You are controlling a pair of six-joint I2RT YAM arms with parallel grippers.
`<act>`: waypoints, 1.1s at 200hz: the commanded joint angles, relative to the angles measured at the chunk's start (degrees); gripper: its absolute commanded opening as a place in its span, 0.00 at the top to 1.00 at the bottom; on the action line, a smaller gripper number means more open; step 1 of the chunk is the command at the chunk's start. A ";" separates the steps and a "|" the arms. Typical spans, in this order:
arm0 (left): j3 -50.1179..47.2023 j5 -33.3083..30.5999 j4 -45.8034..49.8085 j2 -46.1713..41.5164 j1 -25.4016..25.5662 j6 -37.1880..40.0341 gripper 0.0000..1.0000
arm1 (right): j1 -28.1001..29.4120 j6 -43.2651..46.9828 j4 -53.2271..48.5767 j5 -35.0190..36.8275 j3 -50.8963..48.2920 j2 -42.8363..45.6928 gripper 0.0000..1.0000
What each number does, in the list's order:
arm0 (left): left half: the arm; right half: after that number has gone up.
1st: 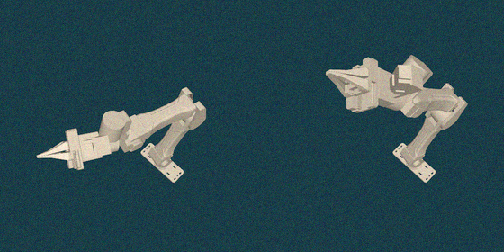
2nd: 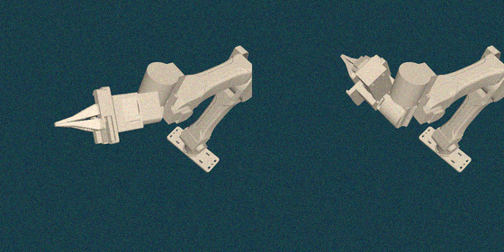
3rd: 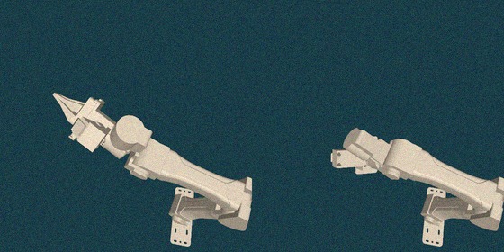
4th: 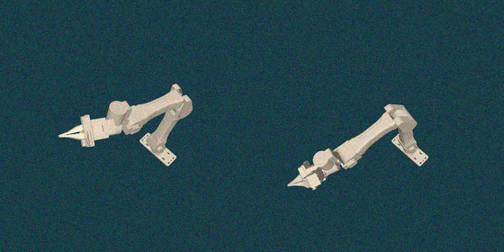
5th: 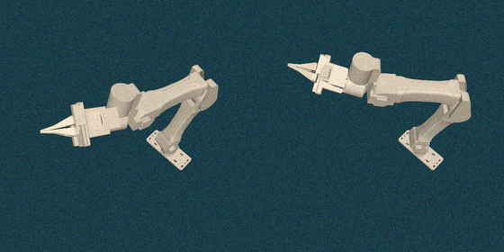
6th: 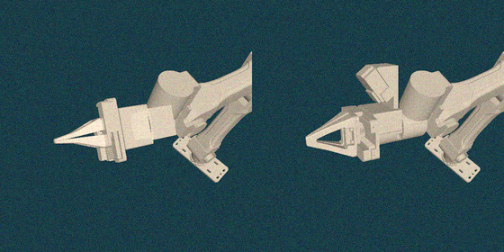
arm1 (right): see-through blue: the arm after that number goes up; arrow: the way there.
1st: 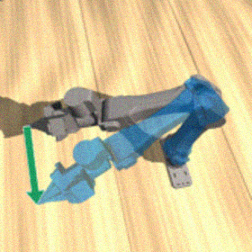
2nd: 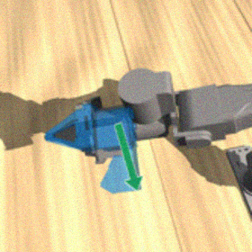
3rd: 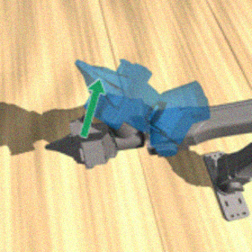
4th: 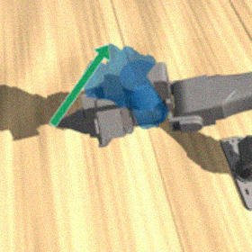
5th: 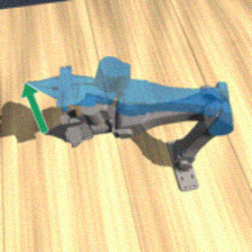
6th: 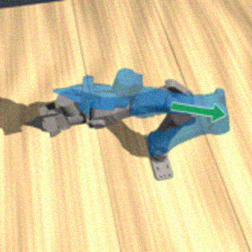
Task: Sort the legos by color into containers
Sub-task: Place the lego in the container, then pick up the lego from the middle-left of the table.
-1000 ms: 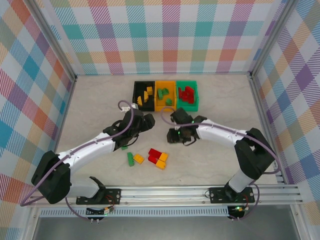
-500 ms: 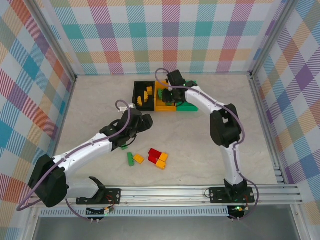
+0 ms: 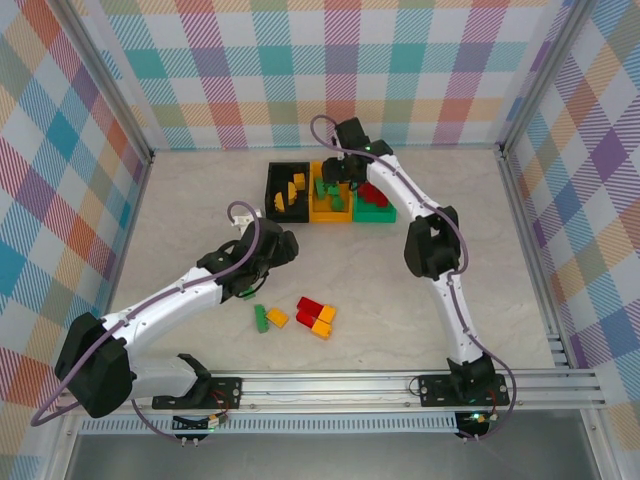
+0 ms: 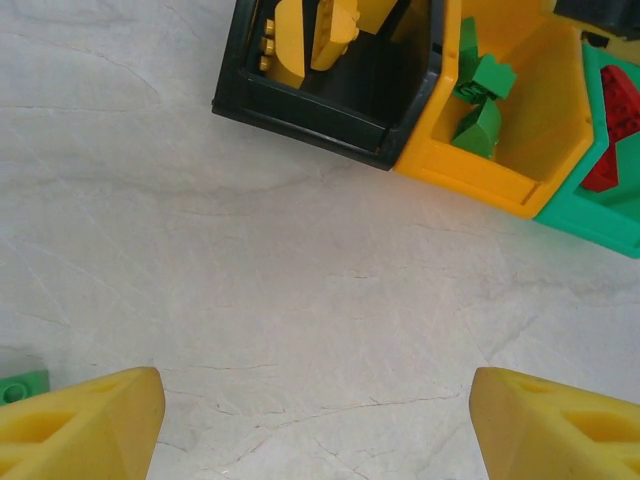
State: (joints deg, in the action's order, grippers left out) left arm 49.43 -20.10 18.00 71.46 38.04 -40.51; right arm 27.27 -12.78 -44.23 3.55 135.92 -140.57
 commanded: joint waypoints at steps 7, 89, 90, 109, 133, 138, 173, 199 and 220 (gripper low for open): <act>1.89 -1.79 1.47 -0.89 -0.69 1.28 0.20 | 2.94 2.56 1.51 -0.54 -10.50 11.16 0.42; 2.06 -2.57 3.21 -1.06 -0.77 1.44 0.20 | 7.46 -4.00 18.89 -3.66 -55.45 39.88 0.41; 2.07 -2.57 3.28 -1.06 -0.78 1.42 0.20 | 7.50 -4.05 19.21 -3.60 -55.83 40.13 0.41; 2.67 -1.82 4.34 -0.51 -0.82 2.17 0.20 | 7.98 -3.14 23.78 -2.92 -64.53 43.04 0.41; 3.16 -1.91 7.18 0.98 -0.93 2.72 0.20 | 8.09 -1.61 26.01 -1.70 -70.44 44.14 0.41; 3.57 -2.16 8.27 1.41 -0.94 3.00 0.20 | 8.15 -1.33 27.10 -1.98 -71.78 44.60 0.41; 4.37 -5.38 16.54 3.57 -1.11 2.59 0.20 | 9.02 -1.72 36.60 -2.87 -80.23 47.96 0.41; 2.72 -4.27 19.96 3.78 -1.30 0.62 0.20 | 9.84 -1.81 39.17 -1.41 -82.48 48.83 0.41; 0.36 -2.70 20.83 3.05 -1.30 -0.18 0.20 | 10.16 -1.19 39.68 1.54 -83.51 49.68 0.41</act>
State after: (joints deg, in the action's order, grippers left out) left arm 52.36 -23.22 33.95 75.05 37.30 -39.03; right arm 36.86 -14.50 -9.06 2.07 53.28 -93.19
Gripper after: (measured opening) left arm 0.800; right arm 0.592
